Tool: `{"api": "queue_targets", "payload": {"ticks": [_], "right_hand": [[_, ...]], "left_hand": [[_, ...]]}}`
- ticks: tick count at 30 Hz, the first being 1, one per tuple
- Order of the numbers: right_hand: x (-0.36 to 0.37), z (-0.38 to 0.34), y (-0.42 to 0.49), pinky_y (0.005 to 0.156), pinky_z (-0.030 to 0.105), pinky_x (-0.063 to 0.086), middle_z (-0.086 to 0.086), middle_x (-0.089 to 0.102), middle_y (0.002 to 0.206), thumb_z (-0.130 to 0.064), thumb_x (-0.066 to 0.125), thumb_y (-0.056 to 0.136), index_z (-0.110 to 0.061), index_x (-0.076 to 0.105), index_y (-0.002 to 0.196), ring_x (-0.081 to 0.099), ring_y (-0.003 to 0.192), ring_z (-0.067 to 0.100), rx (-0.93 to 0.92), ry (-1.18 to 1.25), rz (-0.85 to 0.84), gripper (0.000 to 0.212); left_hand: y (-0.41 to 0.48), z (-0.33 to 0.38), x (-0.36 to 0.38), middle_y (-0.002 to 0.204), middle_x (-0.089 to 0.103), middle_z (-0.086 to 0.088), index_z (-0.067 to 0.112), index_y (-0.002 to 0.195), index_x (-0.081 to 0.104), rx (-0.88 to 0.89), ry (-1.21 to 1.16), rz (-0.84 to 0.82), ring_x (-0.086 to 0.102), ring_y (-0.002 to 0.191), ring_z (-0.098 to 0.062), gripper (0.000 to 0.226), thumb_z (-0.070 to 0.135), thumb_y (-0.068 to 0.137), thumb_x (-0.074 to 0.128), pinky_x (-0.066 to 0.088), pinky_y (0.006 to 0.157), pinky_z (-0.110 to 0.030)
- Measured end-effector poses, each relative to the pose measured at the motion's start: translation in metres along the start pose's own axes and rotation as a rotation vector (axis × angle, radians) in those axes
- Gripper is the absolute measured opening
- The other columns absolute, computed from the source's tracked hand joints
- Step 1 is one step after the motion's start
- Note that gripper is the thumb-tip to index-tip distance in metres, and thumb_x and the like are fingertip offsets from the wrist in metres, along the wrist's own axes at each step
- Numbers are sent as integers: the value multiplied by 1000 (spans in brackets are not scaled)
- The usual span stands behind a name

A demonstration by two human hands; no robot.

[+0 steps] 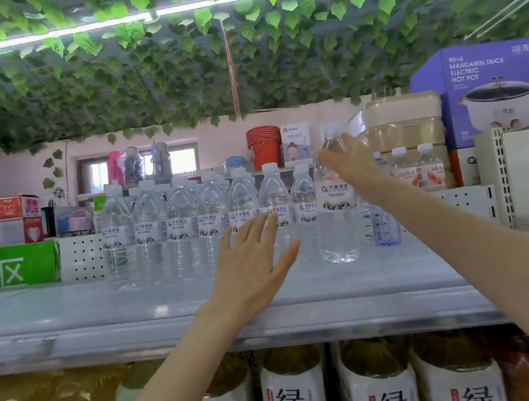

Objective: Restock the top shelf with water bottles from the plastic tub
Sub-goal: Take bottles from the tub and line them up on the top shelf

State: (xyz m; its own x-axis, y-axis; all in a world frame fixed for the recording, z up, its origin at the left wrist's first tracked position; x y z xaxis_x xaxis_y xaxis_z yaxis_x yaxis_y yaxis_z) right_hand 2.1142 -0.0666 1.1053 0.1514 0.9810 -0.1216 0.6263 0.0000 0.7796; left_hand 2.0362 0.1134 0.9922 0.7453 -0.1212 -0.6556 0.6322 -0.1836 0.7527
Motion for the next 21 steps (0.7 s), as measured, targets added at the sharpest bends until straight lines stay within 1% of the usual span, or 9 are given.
{"api": "queue_targets", "payload": {"ticks": [5, 8, 9, 11, 14, 16, 19, 20, 21], "right_hand": [[26, 50, 17, 89, 39, 49, 4, 63, 117, -32, 68, 85, -12, 59, 111, 60, 105, 23, 78, 6, 16, 34], [39, 64, 24, 84, 34, 46, 3, 61, 120, -37, 66, 86, -12, 58, 115, 58, 112, 23, 62, -12, 16, 38], [44, 67, 26, 84, 32, 44, 4, 58, 125, -37, 65, 87, -12, 55, 122, 56, 115, 22, 53, -41, -9, 44], [51, 71, 27, 86, 30, 40, 5, 49, 138, -36, 63, 88, -12, 43, 137, 49, 123, 22, 53, -69, -78, 58], [49, 70, 21, 97, 37, 42, 9, 42, 142, -33, 64, 88, -12, 32, 142, 43, 129, 24, 31, -53, -164, 66], [43, 74, 13, 101, 42, 41, 9, 38, 144, -29, 68, 85, -13, 18, 146, 40, 131, 26, 57, -138, -240, 80], [38, 98, -8, 93, 47, 48, 8, 28, 152, -29, 75, 79, -22, -22, 146, 40, 131, 34, 325, -318, -430, 118], [39, 106, -17, 90, 46, 50, 8, 20, 156, -30, 76, 77, -23, -30, 144, 40, 131, 36, 425, -362, -501, 125], [39, 112, -24, 89, 43, 52, 8, 12, 158, -29, 77, 76, -21, -30, 144, 39, 131, 36, 482, -419, -549, 126]], "left_hand": [[5, -7, 11, 158, 5, 9, 27, 150, -2, 7, 73, -23, 1, 145, -9, 85, 66, 76, -17, -5, 116, -38], [10, -11, 17, 158, 4, 9, 27, 150, -2, -12, 64, -36, 0, 145, -9, 82, 66, 80, -12, -6, 116, -39], [10, -11, 18, 158, 5, 10, 27, 150, -1, -12, 61, -33, 1, 145, -9, 83, 67, 79, -14, -6, 117, -39], [10, -12, 21, 158, 6, 11, 28, 150, 0, -13, 57, -23, 2, 144, -8, 86, 66, 75, -16, -6, 117, -39], [9, -15, 23, 157, 10, 12, 30, 150, 3, -27, 33, -3, 4, 144, -7, 87, 66, 74, -16, -6, 116, -37], [9, -15, 23, 157, 13, 11, 30, 150, 6, -27, 10, 6, 6, 144, -8, 88, 66, 73, -15, -4, 116, -36], [9, -14, 24, 156, 15, 11, 30, 150, 8, -22, -7, 22, 8, 143, -9, 87, 66, 74, -14, -2, 115, -35], [9, -14, 24, 156, 17, 11, 31, 150, 9, -20, -6, 33, 9, 143, -9, 86, 65, 74, -13, -2, 114, -34], [9, -14, 24, 156, 18, 11, 31, 150, 10, -16, -4, 40, 10, 142, -9, 85, 65, 75, -12, -1, 114, -33]]}}
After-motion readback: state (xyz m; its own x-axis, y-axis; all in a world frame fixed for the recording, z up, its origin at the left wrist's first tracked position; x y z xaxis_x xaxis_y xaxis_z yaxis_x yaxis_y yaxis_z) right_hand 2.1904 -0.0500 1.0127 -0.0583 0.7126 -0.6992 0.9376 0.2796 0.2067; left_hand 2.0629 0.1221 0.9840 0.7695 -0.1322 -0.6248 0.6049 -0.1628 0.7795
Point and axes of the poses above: each hand's wrist, its own y-axis towards the middle knuckle, its own x-axis out of the palm, z = x × y, the point moved 3 cm from there along y, towards the middle knuckle
